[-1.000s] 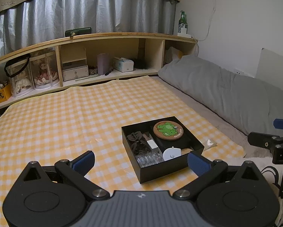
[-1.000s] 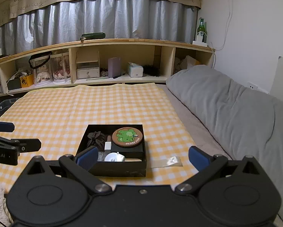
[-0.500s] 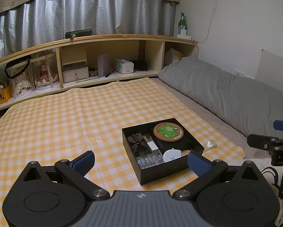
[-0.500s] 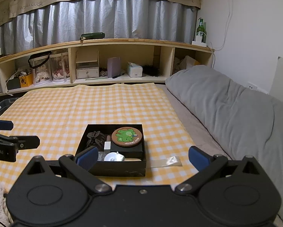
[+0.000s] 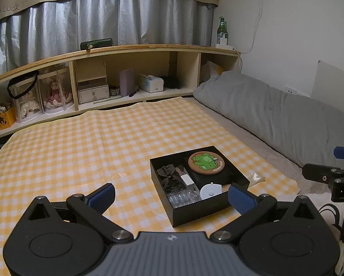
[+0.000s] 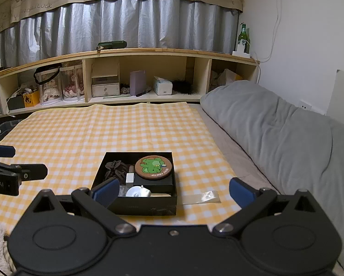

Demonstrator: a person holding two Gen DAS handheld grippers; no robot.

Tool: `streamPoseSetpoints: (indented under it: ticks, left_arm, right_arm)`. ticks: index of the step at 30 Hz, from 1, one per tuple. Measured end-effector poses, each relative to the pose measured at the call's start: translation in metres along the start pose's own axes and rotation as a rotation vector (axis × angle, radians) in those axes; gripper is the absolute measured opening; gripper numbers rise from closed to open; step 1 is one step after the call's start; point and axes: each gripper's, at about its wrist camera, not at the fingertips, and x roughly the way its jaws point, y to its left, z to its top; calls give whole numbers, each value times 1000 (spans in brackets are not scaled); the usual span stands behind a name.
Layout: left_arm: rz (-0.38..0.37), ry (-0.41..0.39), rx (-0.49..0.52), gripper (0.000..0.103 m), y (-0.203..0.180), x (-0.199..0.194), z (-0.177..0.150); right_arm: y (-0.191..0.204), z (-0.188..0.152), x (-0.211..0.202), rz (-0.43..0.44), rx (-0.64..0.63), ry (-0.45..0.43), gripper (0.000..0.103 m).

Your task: Organize rigid objects

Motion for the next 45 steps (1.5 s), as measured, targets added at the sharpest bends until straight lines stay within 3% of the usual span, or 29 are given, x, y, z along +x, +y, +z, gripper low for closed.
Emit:
streamPoseSetpoints:
  ticks: [45]
  left_arm:
    - [4,-6,0,103,-3,-1,0]
  right_arm:
    - [1,0,-1,-2,1,-1,103]
